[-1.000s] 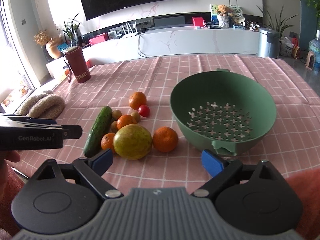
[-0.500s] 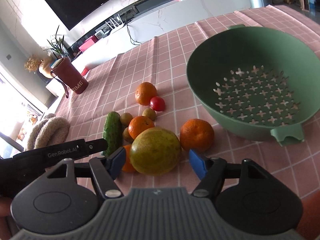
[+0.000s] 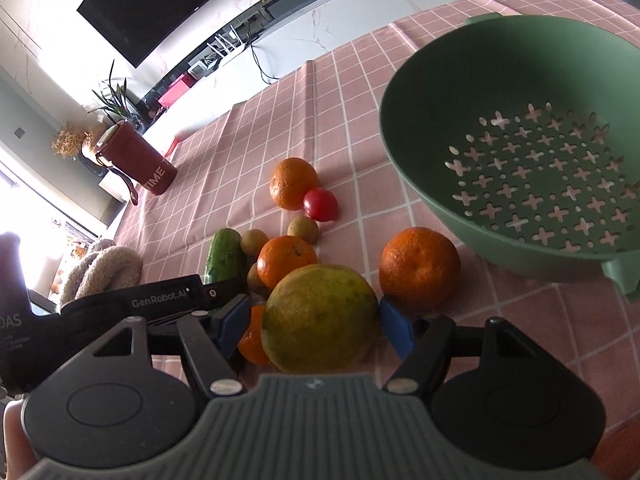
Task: Organize fruits
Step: 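Grasp the cucumber with the left gripper while the right gripper grasps the yellow-green pomelo, then carry the cucumber and pomelo into the green colander and open both grippers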
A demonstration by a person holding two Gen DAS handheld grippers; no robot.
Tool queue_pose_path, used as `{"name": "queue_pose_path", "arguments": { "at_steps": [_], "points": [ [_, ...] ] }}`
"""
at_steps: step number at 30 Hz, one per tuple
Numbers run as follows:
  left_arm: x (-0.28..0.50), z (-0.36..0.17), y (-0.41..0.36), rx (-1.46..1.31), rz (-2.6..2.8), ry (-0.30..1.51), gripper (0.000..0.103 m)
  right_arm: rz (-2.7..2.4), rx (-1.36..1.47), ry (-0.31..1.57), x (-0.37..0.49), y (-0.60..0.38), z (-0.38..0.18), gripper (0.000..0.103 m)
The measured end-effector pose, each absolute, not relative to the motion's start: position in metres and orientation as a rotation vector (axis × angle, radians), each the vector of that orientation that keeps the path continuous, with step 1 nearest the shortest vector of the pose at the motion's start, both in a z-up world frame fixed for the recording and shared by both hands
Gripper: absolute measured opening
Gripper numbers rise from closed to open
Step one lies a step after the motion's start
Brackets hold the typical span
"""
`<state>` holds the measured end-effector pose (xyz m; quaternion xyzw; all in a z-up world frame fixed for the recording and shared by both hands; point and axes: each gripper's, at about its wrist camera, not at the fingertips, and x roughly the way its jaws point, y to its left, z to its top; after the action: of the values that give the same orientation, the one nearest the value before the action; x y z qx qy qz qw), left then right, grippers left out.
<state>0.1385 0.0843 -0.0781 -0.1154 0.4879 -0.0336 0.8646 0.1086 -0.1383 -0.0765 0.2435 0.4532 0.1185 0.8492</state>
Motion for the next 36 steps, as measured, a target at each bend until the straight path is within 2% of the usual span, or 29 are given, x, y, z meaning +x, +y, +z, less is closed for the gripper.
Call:
{"name": "queue_pose_path", "arguments": {
  "at_steps": [6, 9, 10, 19, 29, 36],
  "points": [
    [0.138, -0.079, 0.083, -0.236, -0.072, 1.016, 0.042, 0.25, 0.587, 1.035, 0.113, -0.14, -0.093, 0.068],
    [0.141, -0.083, 0.081, -0.226, -0.066, 1.034, 0.047, 0.246, 0.621, 1.014, 0.115, -0.143, -0.095, 0.068],
    [0.14, -0.084, 0.082, -0.23, -0.071, 1.028, 0.043, 0.248, 0.627, 1.009, 0.115, -0.143, -0.096, 0.068],
    [0.129, -0.079, 0.084, -0.225, -0.062, 0.996, 0.041, 0.258, 0.577, 0.989, 0.11, -0.141, -0.092, 0.065],
    [0.096, -0.032, 0.079, -0.283, -0.112, 0.89, 0.041, 0.308, 0.517, 0.894, 0.088, -0.148, -0.06, 0.064],
    [0.087, 0.014, 0.039, -0.289, -0.245, 0.866, 0.041, 0.325, 0.425, 0.82, 0.072, -0.176, -0.015, 0.064]
  ]
}}
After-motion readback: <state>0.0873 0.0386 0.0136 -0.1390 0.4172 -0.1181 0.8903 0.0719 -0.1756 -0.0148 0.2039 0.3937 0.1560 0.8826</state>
